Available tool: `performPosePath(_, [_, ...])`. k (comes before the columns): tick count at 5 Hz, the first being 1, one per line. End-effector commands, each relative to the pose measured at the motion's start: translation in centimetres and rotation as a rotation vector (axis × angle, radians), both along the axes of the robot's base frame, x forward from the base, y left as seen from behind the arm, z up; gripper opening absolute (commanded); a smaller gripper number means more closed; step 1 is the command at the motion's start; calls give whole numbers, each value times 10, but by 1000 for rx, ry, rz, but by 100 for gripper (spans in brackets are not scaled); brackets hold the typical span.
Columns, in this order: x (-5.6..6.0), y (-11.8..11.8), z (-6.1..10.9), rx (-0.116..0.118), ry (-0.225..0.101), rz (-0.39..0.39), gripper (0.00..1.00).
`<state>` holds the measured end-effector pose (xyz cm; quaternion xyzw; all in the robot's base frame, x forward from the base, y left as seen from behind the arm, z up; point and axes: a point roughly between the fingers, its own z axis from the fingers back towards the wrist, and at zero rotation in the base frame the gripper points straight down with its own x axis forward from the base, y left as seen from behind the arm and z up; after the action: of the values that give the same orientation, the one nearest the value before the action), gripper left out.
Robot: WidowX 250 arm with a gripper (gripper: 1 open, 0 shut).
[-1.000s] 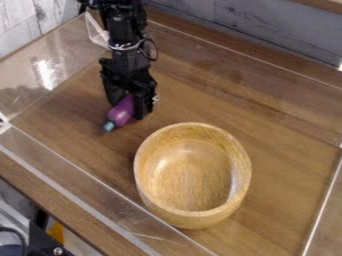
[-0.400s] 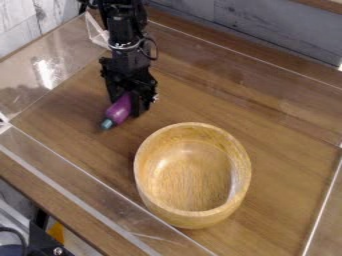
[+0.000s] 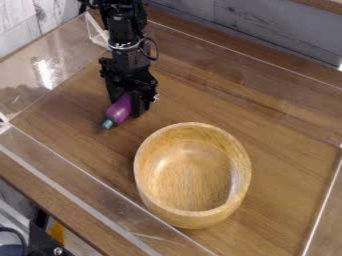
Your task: Put the purple eggplant in the brown bowl
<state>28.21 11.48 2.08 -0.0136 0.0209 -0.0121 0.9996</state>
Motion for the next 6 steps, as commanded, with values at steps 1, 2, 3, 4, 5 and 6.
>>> performPosePath(1, [6,1,26,31,-63,-1,0])
performPosePath(2, [4,-1,29,33,-61,1,0])
performPosePath(3, [3,-2,31,34,-58,3,0])
performPosePath(4, [2,-4,36,38,-57,5,0])
performPosePath(5, [1,-5,37,40,-56,7,0])
performPosePath(6, [1,-6,39,42,-54,10,0])
